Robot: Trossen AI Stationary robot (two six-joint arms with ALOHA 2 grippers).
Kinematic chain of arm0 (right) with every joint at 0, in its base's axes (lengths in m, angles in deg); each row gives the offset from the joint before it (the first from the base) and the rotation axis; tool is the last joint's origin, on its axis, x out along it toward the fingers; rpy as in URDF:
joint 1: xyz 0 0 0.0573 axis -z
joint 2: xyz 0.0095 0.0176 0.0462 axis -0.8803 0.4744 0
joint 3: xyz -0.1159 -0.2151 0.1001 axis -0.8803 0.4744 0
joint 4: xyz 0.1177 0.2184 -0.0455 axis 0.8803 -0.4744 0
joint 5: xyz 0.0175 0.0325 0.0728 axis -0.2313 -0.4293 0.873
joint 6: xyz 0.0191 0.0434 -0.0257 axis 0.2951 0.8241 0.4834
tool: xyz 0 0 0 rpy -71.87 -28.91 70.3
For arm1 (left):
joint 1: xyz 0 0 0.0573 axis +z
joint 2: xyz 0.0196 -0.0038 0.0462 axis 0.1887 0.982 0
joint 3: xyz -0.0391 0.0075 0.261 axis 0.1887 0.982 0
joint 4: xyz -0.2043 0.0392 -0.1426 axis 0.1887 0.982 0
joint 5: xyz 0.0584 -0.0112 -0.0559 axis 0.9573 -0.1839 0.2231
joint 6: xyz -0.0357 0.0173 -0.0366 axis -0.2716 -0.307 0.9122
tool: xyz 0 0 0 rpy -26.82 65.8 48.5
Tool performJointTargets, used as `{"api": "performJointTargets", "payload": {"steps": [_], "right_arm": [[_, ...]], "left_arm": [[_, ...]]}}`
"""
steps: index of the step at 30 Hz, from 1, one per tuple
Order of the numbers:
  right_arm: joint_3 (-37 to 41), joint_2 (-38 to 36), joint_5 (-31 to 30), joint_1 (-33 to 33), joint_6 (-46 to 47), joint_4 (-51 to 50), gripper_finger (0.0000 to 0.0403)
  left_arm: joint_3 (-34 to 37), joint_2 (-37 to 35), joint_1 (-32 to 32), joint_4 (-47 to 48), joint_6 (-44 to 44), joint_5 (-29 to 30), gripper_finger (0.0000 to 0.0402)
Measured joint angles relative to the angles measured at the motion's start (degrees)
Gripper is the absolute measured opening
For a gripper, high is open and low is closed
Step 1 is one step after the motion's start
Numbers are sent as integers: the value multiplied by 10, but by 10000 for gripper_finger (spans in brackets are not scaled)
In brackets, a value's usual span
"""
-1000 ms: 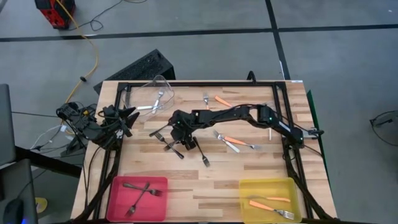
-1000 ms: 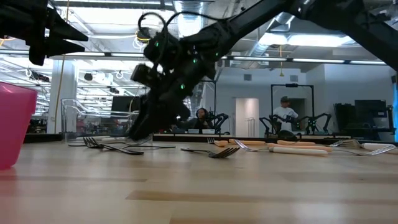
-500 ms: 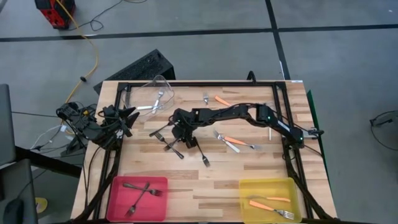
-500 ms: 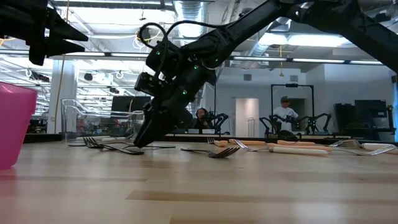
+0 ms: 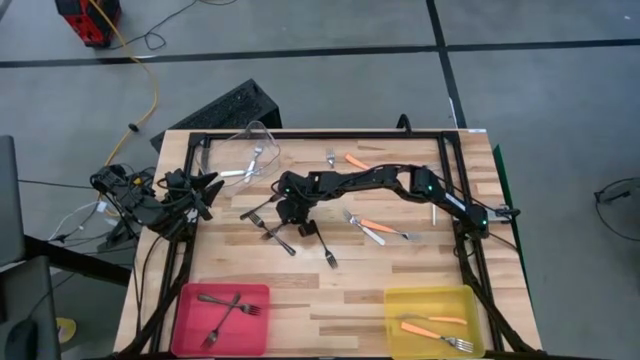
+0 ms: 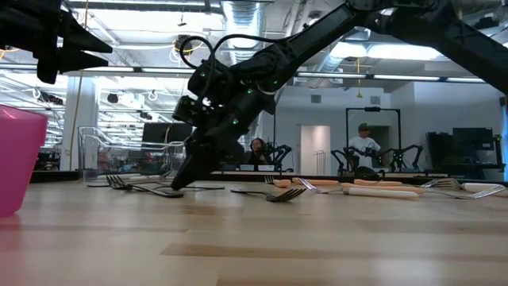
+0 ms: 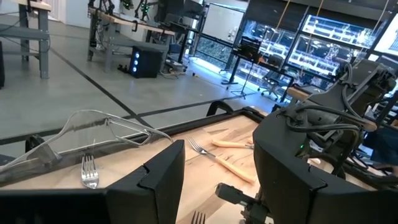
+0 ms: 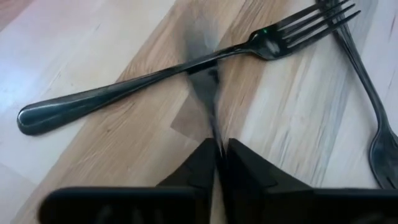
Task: Sort silverware by color (type)
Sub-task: Put the black fork into the red bin
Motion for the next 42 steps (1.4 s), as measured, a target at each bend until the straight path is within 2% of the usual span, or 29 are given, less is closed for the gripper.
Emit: {"api": "performJointTargets", "payload": {"steps": [4,15,29,42], "right_arm": [[0,-3,-1,0,13,-1,20],[-28,-2,-4,-2,63,-31,20],[-164,4,-9,-3,63,-166,19],[-263,2,-71,-11,61,-271,19]], "left_arm": [[0,0,0,0,0,0,178],[0,0,0,0,0,0,178],[0,0,0,0,0,0,178],[0,0,0,0,0,-1,178]]}}
